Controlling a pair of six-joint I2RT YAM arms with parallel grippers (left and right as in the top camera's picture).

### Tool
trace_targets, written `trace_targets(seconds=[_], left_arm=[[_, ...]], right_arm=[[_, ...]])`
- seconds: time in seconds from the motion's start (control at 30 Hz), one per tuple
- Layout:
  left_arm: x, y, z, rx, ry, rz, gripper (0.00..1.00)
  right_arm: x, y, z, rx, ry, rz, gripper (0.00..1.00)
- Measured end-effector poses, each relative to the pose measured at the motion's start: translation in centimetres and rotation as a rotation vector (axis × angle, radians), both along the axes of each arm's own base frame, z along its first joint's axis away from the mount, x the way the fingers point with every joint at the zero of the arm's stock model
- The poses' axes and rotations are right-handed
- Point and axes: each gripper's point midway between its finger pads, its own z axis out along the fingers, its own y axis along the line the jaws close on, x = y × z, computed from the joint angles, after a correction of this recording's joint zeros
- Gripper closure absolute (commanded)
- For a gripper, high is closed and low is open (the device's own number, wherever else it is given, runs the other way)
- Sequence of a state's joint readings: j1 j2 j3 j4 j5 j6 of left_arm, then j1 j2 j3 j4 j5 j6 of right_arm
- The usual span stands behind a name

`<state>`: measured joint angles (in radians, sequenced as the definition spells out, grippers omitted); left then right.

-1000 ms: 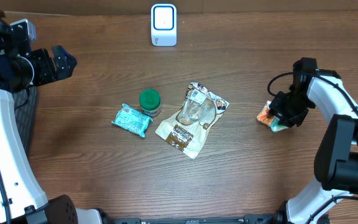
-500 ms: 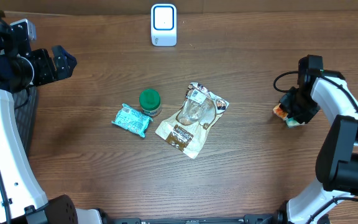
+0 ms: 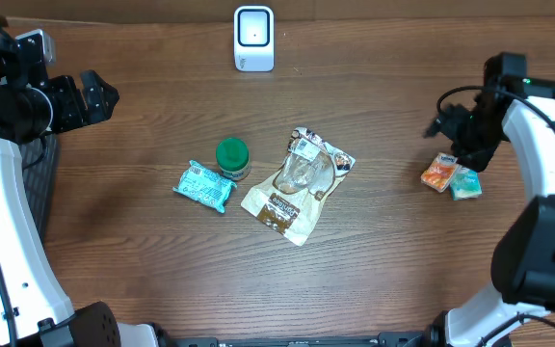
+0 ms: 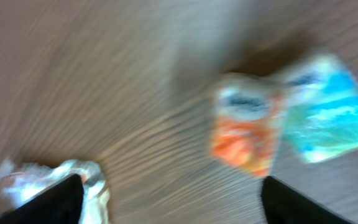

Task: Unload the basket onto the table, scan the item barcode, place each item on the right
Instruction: 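Move the right gripper left and grasp the clear mushroom bag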

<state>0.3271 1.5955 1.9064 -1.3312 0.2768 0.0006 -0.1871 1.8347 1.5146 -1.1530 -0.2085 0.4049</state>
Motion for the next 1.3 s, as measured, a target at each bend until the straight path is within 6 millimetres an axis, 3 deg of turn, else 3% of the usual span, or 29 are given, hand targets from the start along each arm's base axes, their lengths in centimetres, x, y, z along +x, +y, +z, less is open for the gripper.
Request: trace_targets(seconds=[0.07, 0.2, 0.33, 0.53, 0.77, 0.9, 1.1, 1.3], left_arm=[[0.0, 0.0, 0.0, 0.000, 0.000, 0.000, 0.00], [0.0, 0.0, 0.0, 0.000, 0.000, 0.000, 0.00], [0.0, 0.0, 0.0, 0.000, 0.000, 0.000, 0.00], [0.0, 0.0, 0.0, 0.000, 0.000, 0.000, 0.00], [0.0, 0.0, 0.0, 0.000, 0.000, 0.000, 0.00], [0.0, 0.0, 0.0, 0.000, 0.000, 0.000, 0.00], [0.0, 0.0, 0.0, 0.000, 0.000, 0.000, 0.00], [0.0, 0.0, 0.0, 0.000, 0.000, 0.000, 0.00]], right_arm=[[0.2, 1.5, 1.0, 0.066, -0.038, 0.045, 0.02], [-0.1, 3.5, 0.5, 0.122, -0.033, 0.094, 0.02], [-1.0, 6.2, -1.2, 0.166, -0.011, 0.154, 0.12], [-2.2, 10.4, -4.5, 0.217, -0.011, 0.227, 0.38], [-4.6, 15.3, -8.4, 0.250, 0.007, 0.275, 0.40], [-4.5, 17.1, -9.6, 0.267, -0.033, 0.260, 0.44], [-3.8, 20.3, -9.9, 0.332, -0.131, 0.246, 0.52], [-4.3, 22.6, -10.1, 0.362, -0.159, 0.256, 0.74]])
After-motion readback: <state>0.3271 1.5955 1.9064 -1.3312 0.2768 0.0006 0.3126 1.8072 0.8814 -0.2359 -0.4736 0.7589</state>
